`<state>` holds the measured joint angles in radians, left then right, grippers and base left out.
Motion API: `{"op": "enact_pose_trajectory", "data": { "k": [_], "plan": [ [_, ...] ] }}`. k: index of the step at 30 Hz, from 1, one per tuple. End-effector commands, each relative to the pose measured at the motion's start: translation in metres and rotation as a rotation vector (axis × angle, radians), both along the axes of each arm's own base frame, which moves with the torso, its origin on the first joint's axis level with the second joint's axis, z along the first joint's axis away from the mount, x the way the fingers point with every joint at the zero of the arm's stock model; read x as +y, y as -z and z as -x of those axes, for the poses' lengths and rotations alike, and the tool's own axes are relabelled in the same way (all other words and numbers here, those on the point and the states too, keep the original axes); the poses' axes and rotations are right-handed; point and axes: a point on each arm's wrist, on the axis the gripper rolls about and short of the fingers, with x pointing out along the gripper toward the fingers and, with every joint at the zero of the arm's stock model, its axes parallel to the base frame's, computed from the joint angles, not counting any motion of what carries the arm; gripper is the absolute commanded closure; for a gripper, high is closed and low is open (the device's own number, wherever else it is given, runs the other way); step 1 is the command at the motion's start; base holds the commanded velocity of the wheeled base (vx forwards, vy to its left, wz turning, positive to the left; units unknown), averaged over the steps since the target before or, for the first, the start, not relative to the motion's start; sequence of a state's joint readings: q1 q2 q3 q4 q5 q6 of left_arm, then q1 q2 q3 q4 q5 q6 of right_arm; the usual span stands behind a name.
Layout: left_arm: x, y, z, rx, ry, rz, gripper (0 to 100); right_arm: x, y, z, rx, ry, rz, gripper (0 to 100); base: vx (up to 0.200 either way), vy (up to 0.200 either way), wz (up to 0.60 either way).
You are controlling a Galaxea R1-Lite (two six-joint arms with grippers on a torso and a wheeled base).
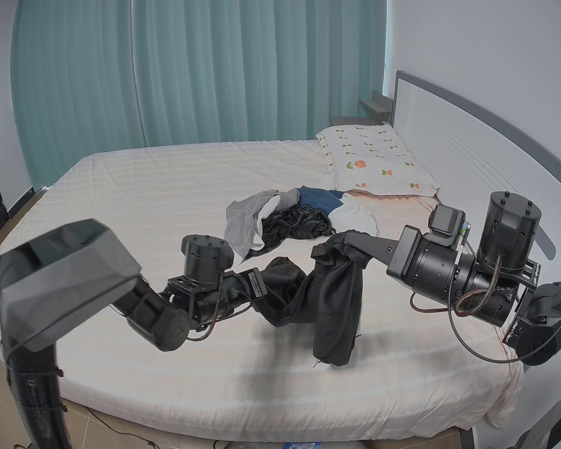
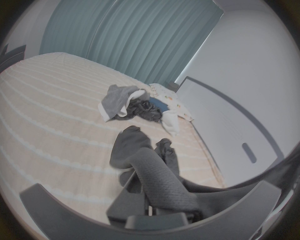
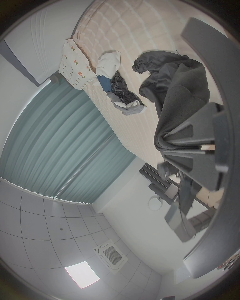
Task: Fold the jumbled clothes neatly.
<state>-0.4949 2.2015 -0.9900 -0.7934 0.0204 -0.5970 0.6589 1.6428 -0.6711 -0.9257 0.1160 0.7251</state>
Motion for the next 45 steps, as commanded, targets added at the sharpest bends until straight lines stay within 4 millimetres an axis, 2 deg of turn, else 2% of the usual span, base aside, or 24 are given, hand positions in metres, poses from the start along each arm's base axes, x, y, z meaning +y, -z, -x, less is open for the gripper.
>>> {"op": "enact_pose_trajectory", "data": {
  "k": [1,3,4,7,9,13,16,18,22,28,31,39,45],
  "plan": [
    [0.033,-0.089,0.064,-0.112,0.004,0.159,100,-0.002,0.002,-0.029,-0.014,0.075,0.009,100,0.0,0.0,0.0],
    [0.043,-0.103,0.078,-0.128,-0.006,0.202,100,-0.004,-0.011,-0.034,-0.05,0.094,-0.024,100,0.0,0.0,0.0],
    [0.048,-0.103,0.084,-0.124,-0.014,0.204,100,-0.006,-0.016,-0.037,-0.067,0.106,-0.035,100,0.0,0.0,0.0],
    [0.059,-0.084,0.098,-0.062,-0.026,0.17,100,-0.008,-0.018,-0.042,-0.087,0.147,-0.056,100,0.0,0.0,0.0],
    [0.064,-0.073,0.108,-0.042,-0.031,0.162,100,-0.006,-0.003,-0.048,-0.067,0.18,-0.041,100,0.0,0.0,0.0],
    [0.074,-0.06,0.117,-0.035,-0.053,0.194,100,-0.001,0.041,-0.055,-0.024,0.22,0.011,100,0.0,0.0,0.0],
    [0.076,-0.055,0.121,-0.005,-0.065,0.244,100,0.003,0.055,-0.064,-0.057,0.242,-0.021,100,0.0,0.0,0.0],
    [0.077,-0.054,0.125,0.027,-0.077,0.289,100,0.004,0.071,-0.067,-0.063,0.264,-0.015,100,0.0,0.0,0.0],
    [0.079,-0.049,0.129,0.082,-0.081,0.334,100,0.001,0.1,-0.063,-0.008,0.257,0.058,100,0.0,0.0,0.0],
    [0.085,-0.044,0.131,0.108,-0.104,0.339,100,0.001,0.101,-0.062,0.017,0.276,0.081,100,0.0,0.0,0.0],
    [0.087,-0.04,0.135,0.132,-0.114,0.349,100,0.0,0.094,-0.063,0.054,0.318,0.109,100,0.0,0.0,0.0],
    [0.089,-0.05,0.138,0.098,-0.113,0.393,100,-0.001,0.09,-0.062,0.041,0.392,0.117,100,0.0,0.0,0.0],
    [0.088,-0.042,0.138,0.14,-0.11,0.395,100,-0.002,0.091,-0.062,0.043,0.392,0.12,100,-0.2,0.0,0.0]
  ]
}}
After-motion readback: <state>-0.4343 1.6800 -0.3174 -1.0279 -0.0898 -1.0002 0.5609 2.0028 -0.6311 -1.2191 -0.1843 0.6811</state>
